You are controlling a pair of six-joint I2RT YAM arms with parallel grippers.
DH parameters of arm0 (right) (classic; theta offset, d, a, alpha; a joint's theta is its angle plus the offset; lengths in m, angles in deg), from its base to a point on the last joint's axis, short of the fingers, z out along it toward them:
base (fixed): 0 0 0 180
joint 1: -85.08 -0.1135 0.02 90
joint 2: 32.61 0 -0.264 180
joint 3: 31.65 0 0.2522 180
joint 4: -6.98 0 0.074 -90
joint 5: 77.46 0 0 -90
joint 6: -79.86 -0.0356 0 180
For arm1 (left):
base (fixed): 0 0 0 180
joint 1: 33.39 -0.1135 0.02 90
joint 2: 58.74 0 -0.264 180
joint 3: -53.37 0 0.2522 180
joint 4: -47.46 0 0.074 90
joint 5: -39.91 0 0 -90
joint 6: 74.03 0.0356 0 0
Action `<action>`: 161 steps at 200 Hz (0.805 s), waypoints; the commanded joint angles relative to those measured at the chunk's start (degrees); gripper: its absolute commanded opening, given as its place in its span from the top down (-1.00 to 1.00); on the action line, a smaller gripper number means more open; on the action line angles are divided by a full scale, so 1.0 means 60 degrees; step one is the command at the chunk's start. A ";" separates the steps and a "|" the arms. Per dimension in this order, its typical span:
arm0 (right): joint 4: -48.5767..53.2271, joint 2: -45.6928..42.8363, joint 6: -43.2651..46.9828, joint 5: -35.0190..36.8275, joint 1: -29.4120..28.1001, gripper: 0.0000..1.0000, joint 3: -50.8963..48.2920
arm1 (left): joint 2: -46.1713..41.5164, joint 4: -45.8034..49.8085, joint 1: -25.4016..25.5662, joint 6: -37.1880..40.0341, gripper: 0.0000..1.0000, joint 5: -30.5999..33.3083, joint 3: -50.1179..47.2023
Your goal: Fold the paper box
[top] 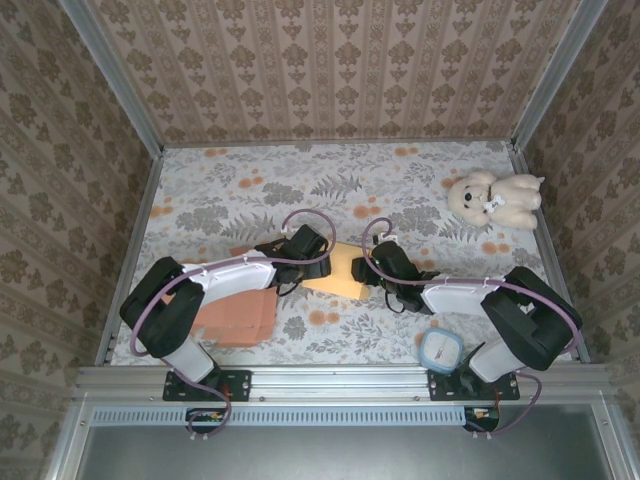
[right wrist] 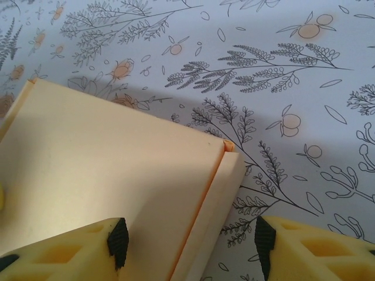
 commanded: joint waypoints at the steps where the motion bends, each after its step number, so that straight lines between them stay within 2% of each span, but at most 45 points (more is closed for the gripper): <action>1: -0.0346 0.0105 -0.0171 -0.0084 0.0045 -0.24 -0.0144 | -0.0401 0.0570 -0.0009 -0.0360 -0.82 -0.0152 0.0273; 26: -0.0486 0.0111 -0.0216 -0.0124 0.0045 -0.24 -0.0219 | -0.0395 0.0982 0.0072 -0.1062 -1.00 -0.0291 0.0424; 58: -0.0643 0.0191 -0.0282 -0.0245 0.0045 -0.24 -0.0262 | -0.0204 0.1042 0.0126 -0.1761 -1.00 -0.0729 0.0515; 104: -0.0842 0.0401 -0.0315 -0.0301 0.0049 -0.24 -0.0307 | 0.0347 0.1146 0.0199 -0.2005 -1.00 -0.1072 0.0939; 161: -0.0941 0.0459 -0.0332 -0.0291 0.0046 -0.25 -0.0321 | 0.0815 0.2999 0.0401 -0.2780 -1.00 -0.0803 0.1953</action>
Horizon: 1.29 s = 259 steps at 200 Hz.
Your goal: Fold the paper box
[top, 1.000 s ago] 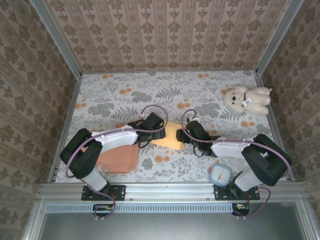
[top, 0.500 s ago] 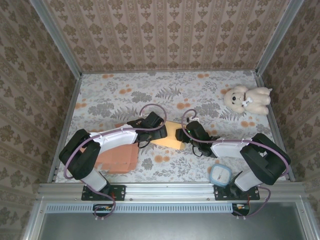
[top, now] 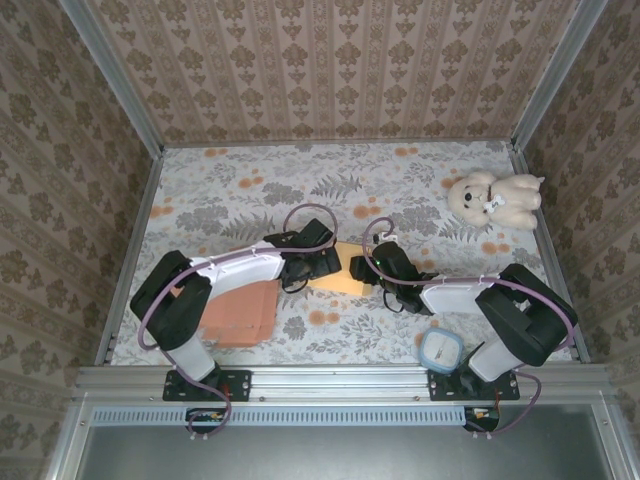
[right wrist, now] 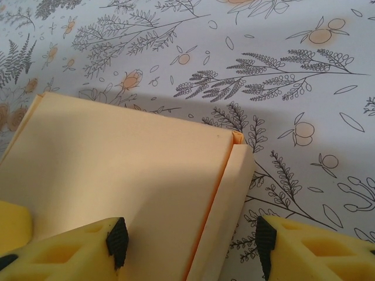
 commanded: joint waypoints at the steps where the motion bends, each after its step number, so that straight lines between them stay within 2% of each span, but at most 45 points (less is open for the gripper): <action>1: -0.0124 0.0182 -0.0110 -0.0166 0.0009 -0.25 -0.0147 | 0.0148 0.1321 0.0213 -0.0596 -1.00 0.0120 0.0663; 25: -0.0224 0.0244 -0.0197 -0.0220 0.0009 -0.25 -0.0167 | 0.0137 0.2037 0.0374 -0.0851 -1.00 0.0272 0.1078; 56: -0.0366 0.0270 -0.0360 -0.0259 0.0009 -0.25 -0.0213 | 0.0080 0.2096 0.0553 -0.0968 -1.00 -0.0004 0.1268; 96: -0.0377 0.0224 -0.0378 -0.0199 0.0011 -0.25 -0.0271 | 0.0075 0.2878 0.0613 -0.0968 -1.00 0.0904 0.1502; 122: -0.0380 0.0243 -0.0361 -0.0167 0.0009 -0.25 -0.0309 | -0.0002 0.3215 0.0483 -0.1021 -1.00 0.1037 0.1516; 179: -0.0483 0.0298 -0.0392 -0.0164 0.0011 -0.24 -0.0382 | -0.0623 0.2643 0.0573 -0.1463 -1.00 0.0950 0.1303; 259: -0.0472 0.0308 -0.0389 -0.0253 0.0009 -0.24 -0.0411 | 0.0651 0.2605 0.0656 -0.1557 -1.00 0.0604 0.1744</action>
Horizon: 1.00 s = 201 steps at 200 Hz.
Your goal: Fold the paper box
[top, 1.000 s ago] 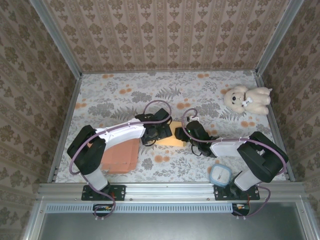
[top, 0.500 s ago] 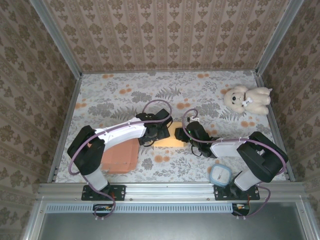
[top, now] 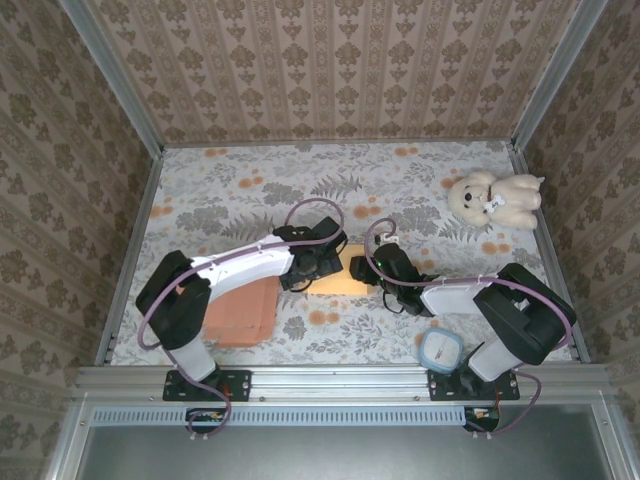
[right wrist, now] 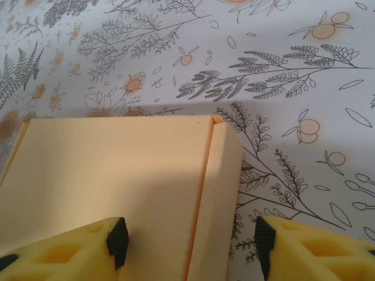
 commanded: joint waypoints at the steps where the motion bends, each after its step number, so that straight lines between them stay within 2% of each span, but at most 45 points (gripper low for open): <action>1: 0.0028 0.0227 -0.0101 -0.0118 0.0009 -0.24 -0.0204 | 0.0306 0.0167 0.0094 -0.0200 -1.00 -0.0139 0.0363; 87: -0.0129 0.0358 -0.0233 -0.0266 0.0009 -0.24 -0.0145 | 0.0700 0.0153 0.0429 -0.0343 -0.99 -0.0558 0.0617; 123: -0.0144 0.0398 -0.0277 -0.0265 0.0009 -0.25 -0.0152 | 0.0727 0.0703 0.0477 -0.0352 -1.00 0.0012 0.0747; 201: -0.0347 0.0512 -0.0427 -0.0349 0.0009 -0.25 -0.0229 | 0.0606 0.0283 0.0563 -0.0474 -1.00 -0.0464 0.0281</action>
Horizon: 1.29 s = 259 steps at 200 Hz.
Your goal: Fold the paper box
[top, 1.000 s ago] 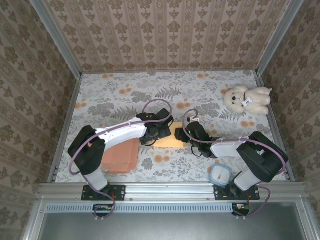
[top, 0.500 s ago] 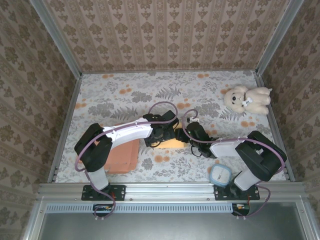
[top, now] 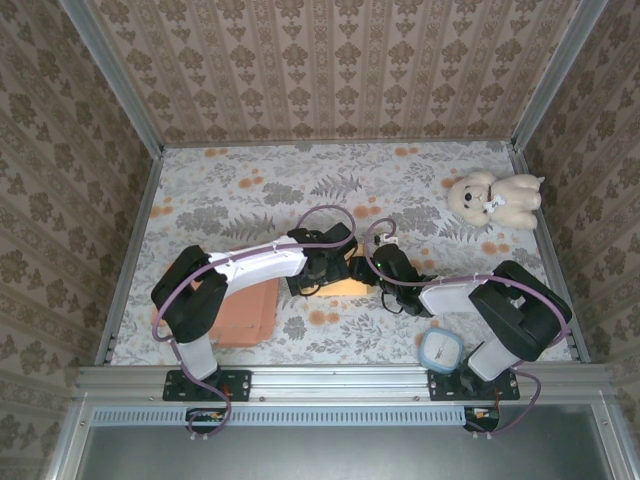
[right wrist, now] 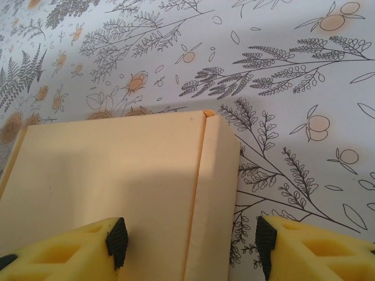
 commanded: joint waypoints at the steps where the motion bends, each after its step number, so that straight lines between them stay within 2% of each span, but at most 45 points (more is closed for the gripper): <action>1: 0.0066 0.0240 -0.0189 -0.0242 0.0009 -0.25 -0.0180 | -0.0025 0.0117 0.0149 -0.0213 -1.00 -0.0092 -0.0080; 160: -0.0596 0.0705 -0.0626 -0.0497 0.0024 -0.24 -0.0343 | 0.0378 -0.0349 0.0439 -0.0168 -0.94 -0.0468 0.0314; 189: -0.0725 0.0708 -0.0708 -0.0643 0.0038 -0.18 -0.0386 | 0.0140 -0.1055 0.0439 -0.0240 -0.84 -0.0671 -0.0120; 259: -0.1111 0.0932 -0.0985 -0.0899 0.0053 -0.10 -0.0474 | -0.0432 -0.1629 0.0439 -0.0340 -0.65 -0.0517 -0.0501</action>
